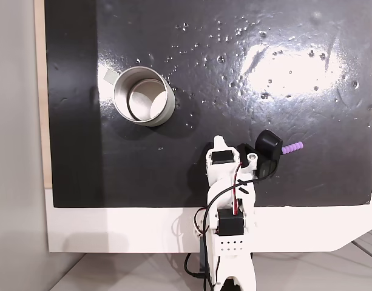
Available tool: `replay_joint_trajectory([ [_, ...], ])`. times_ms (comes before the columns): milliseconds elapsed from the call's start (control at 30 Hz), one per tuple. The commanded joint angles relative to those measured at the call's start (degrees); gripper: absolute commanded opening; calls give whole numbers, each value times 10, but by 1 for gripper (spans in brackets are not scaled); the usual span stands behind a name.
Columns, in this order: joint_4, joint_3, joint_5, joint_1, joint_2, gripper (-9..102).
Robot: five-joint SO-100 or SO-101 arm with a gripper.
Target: Grasp a pengrip and put it in the cup.
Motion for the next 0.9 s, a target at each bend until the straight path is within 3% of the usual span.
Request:
replay_joint_trajectory([
  [0, -12, -18, -42, 5, 7, 0],
  [267, 69, -125, -132, 38, -13, 0],
  [567, 199, -370, -187, 86, -234, 0],
  [867, 265, -556, -287, 247, -413, 1],
])
